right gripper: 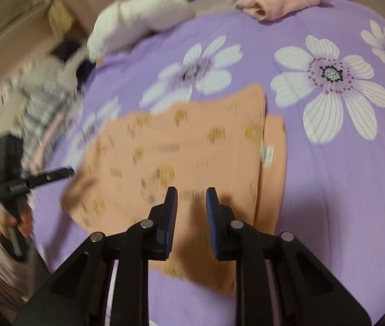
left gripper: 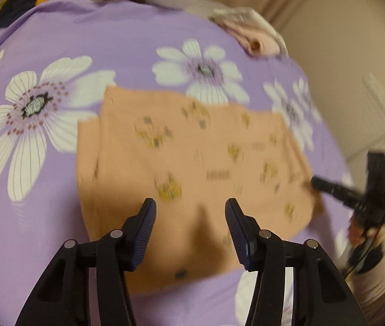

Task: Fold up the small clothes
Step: 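Press and smooth the folded shirt with the left gripper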

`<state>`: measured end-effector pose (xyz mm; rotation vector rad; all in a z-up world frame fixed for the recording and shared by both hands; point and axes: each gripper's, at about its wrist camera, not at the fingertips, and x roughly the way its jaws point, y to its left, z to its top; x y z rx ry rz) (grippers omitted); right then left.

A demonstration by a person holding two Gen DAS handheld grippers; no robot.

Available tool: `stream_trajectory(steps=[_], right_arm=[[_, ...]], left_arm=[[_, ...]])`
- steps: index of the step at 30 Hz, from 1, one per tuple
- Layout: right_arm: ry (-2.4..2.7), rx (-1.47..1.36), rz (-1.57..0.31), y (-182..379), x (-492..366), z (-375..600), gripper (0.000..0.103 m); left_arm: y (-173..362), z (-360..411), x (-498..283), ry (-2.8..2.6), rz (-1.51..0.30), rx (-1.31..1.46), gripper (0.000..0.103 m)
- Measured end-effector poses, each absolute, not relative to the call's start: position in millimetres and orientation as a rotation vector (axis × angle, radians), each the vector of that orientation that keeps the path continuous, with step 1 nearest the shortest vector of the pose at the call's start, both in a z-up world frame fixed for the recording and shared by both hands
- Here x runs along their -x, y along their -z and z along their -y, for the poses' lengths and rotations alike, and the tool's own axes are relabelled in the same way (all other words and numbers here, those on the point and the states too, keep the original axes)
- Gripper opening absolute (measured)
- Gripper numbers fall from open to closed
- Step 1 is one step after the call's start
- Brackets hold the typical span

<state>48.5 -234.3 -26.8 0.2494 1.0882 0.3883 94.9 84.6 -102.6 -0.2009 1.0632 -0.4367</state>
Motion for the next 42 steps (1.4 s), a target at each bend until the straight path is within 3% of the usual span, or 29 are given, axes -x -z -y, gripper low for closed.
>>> stream_trajectory(steps=[5, 14, 20, 23, 32, 42], right_arm=[[-0.357, -0.085, -1.150, 41, -20, 223, 0.019], [-0.328, -0.025, -1.204, 56, 6, 229, 0.015], [-0.360, -0.078, -1.170, 37, 21, 233, 0.022], [-0.388, -0.128, -1.141, 28, 23, 230, 0.028], [-0.484, -0.203, -1.089, 14, 12, 200, 0.032], [-0.529, -0.225, -1.092, 19, -9, 178, 0.032]], left_arm=[[127, -79, -62, 0.452, -1.112, 0.130, 0.053], [134, -107, -27, 0.447, -1.128, 0.279, 0.053], [117, -138, -10, 0.412, -1.063, 0.423, 0.055], [116, -153, -18, 0.378, -1.042, 0.496, 0.068], [141, -187, -66, 0.416, -1.019, 0.833, 0.068], [155, -185, -117, 0.461, -1.018, 0.917, 0.069]])
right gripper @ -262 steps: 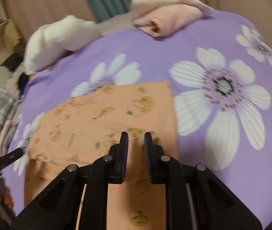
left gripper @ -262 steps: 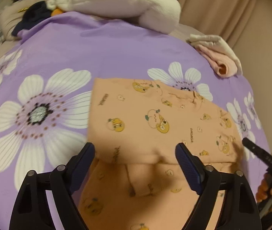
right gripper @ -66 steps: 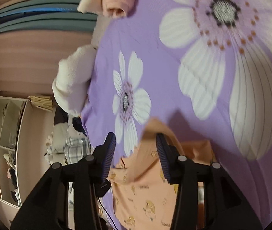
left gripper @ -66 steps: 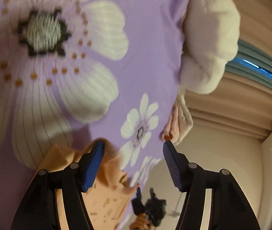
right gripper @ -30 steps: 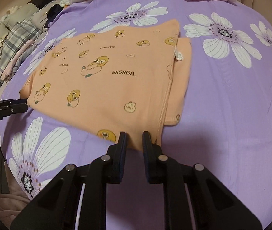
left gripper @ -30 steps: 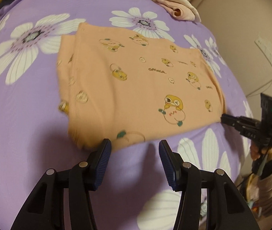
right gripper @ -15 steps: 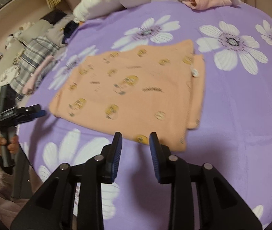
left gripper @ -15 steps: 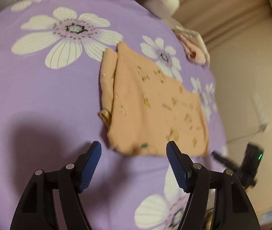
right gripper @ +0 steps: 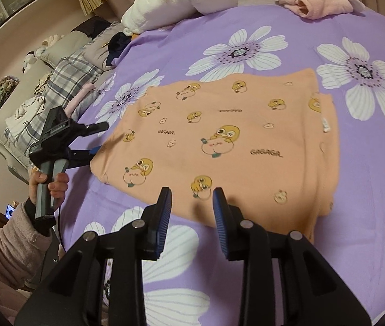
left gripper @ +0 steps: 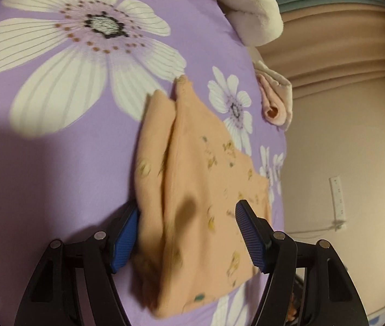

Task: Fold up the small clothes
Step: 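Press and smooth the folded shirt with the left gripper, then grasp the shirt's side edge with the left gripper and fold it inward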

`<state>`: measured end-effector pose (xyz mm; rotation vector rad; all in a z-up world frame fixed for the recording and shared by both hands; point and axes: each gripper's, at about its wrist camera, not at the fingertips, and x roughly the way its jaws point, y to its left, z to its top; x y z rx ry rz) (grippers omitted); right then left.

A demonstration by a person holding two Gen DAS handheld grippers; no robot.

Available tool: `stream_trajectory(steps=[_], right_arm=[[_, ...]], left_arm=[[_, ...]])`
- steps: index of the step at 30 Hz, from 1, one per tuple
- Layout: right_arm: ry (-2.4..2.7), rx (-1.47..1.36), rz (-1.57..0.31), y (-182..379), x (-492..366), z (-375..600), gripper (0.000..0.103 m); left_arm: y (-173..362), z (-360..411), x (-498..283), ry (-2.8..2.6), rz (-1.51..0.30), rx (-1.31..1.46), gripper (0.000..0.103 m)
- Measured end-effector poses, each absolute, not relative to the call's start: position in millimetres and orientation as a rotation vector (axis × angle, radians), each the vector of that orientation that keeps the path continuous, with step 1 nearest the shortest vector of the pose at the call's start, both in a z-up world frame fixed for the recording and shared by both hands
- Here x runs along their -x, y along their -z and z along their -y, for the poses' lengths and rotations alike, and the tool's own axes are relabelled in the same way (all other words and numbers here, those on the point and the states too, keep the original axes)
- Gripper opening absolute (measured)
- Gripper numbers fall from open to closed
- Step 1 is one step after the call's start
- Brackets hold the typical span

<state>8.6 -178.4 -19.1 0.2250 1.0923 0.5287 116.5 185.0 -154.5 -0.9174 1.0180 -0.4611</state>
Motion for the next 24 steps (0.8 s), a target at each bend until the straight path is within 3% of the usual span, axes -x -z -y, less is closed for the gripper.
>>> stream_trajectory(steps=[9, 10, 11, 14, 22, 24], right_arm=[[-0.538, -0.256, -1.083, 31, -59, 151, 0.032], [-0.531, -0.258, -1.083, 32, -68, 147, 0.032], [-0.518, -0.254, -1.084, 34, -78, 143, 0.032], [-0.480, -0.236, -1.093, 39, -108, 129, 0.029], [-0.369, -0.146, -1.204, 80, -170, 96, 0.006], [-0.363, -0.127, -1.205, 84, -173, 93, 0.005]], left_arm=[[152, -160, -147, 0.533, -1.045, 0.874, 0.067], [152, -160, -146, 0.526, -1.052, 0.862, 0.061], [152, -161, -145, 0.516, -1.057, 0.850, 0.048], [158, -165, -142, 0.468, -1.094, 0.825, 0.022], [154, -161, -139, 0.407, -1.127, 0.720, 0.016], [153, -160, -139, 0.403, -1.131, 0.703, 0.016]])
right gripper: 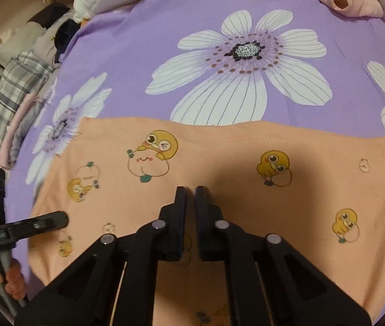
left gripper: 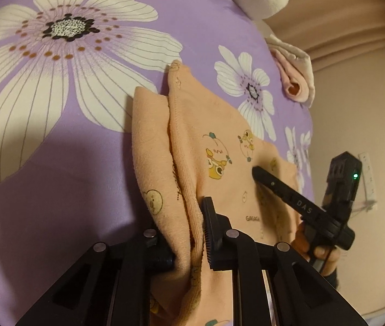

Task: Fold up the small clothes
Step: 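Grasp the shirt's side edge with the left gripper and fold it inward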

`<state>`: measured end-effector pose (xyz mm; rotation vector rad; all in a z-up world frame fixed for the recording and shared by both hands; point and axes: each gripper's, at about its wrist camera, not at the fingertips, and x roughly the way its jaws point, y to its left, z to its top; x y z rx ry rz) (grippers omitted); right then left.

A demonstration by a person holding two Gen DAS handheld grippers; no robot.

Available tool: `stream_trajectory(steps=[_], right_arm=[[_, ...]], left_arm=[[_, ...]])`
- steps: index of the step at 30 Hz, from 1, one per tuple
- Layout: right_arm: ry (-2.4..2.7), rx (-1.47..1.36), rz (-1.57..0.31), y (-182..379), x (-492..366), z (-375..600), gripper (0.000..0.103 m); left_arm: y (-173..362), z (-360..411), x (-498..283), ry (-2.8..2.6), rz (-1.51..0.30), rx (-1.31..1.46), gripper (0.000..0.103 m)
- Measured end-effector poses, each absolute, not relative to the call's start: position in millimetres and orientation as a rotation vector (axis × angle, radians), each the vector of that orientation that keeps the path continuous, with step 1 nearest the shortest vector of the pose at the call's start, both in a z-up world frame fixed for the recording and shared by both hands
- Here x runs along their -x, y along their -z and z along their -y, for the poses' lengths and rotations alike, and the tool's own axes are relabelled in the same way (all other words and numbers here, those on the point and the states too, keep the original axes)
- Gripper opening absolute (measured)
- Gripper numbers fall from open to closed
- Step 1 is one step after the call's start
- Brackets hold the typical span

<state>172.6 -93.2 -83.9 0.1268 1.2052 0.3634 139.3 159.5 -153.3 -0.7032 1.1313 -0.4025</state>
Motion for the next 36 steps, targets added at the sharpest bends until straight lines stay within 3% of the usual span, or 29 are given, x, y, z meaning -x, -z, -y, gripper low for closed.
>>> stream_trajectory(steps=[9, 16, 19, 28, 36], right_arm=[[-0.485, -0.060, -1.184, 50, -109, 96, 0.009], [-0.529, 0.047, -1.208, 62, -42, 82, 0.009], [-0.548, 0.062, -1.205, 60, -30, 80, 0.010], [-0.531, -0.161, -1.162, 45, -35, 122, 0.011], [-0.472, -0.418, -1.085, 39, -55, 174, 0.011]], left_arm=[[153, -160, -140, 0.394, -1.140, 0.716, 0.016], [151, -157, -142, 0.365, -1.150, 0.709, 0.016], [143, -153, -140, 0.351, -1.145, 0.690, 0.010], [81, -117, -134, 0.351, -1.044, 0.520, 0.006], [42, -38, -141, 0.422, -1.035, 0.314, 0.006]])
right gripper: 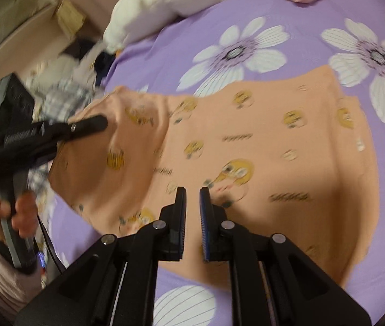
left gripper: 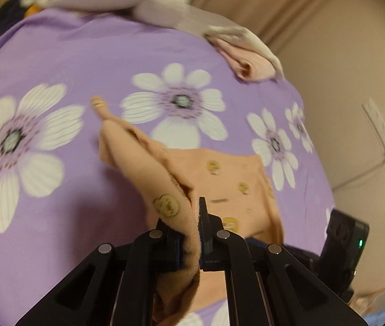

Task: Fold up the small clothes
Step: 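Grasp the shirt's side edge with the left gripper and fold it inward, then open the left gripper and release the folded edge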

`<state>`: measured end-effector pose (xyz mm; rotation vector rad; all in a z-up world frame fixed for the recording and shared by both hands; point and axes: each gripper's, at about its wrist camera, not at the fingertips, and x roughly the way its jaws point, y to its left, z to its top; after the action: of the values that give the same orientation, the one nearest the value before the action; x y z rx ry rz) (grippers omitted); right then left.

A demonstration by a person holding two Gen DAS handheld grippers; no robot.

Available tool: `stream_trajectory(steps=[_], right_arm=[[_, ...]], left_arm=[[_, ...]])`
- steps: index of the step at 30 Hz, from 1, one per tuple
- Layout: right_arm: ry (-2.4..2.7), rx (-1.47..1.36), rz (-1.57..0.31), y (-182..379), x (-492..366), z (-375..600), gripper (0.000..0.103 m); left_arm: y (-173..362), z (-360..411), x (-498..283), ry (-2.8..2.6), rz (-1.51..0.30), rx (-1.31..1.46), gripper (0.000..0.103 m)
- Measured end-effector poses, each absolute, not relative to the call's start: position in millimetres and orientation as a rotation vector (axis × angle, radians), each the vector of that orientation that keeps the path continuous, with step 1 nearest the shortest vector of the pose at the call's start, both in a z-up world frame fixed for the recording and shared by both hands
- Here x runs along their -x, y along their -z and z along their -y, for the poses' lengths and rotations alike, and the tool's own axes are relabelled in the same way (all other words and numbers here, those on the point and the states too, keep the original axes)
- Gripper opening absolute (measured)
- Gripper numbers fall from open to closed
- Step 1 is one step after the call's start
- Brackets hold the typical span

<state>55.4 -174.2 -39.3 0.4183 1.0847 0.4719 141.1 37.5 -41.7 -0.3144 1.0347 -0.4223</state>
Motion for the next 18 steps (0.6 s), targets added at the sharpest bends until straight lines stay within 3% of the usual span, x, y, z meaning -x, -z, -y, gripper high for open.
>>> stream_trajectory(steps=[9, 13, 18], right_arm=[[-0.374, -0.656, -1.041, 50, -59, 245, 0.013], [-0.352, -0.808, -1.054, 69, -55, 272, 0.028], [-0.374, -0.929, -1.046, 77, -46, 286, 0.037]], left_arm=[[61, 60, -151, 0.509, -1.130, 0.163, 0.006], [96, 89, -151, 0.555, -1.260, 0.175, 0.006], [99, 96, -135, 0.622, -1.289, 0.168, 0.006]])
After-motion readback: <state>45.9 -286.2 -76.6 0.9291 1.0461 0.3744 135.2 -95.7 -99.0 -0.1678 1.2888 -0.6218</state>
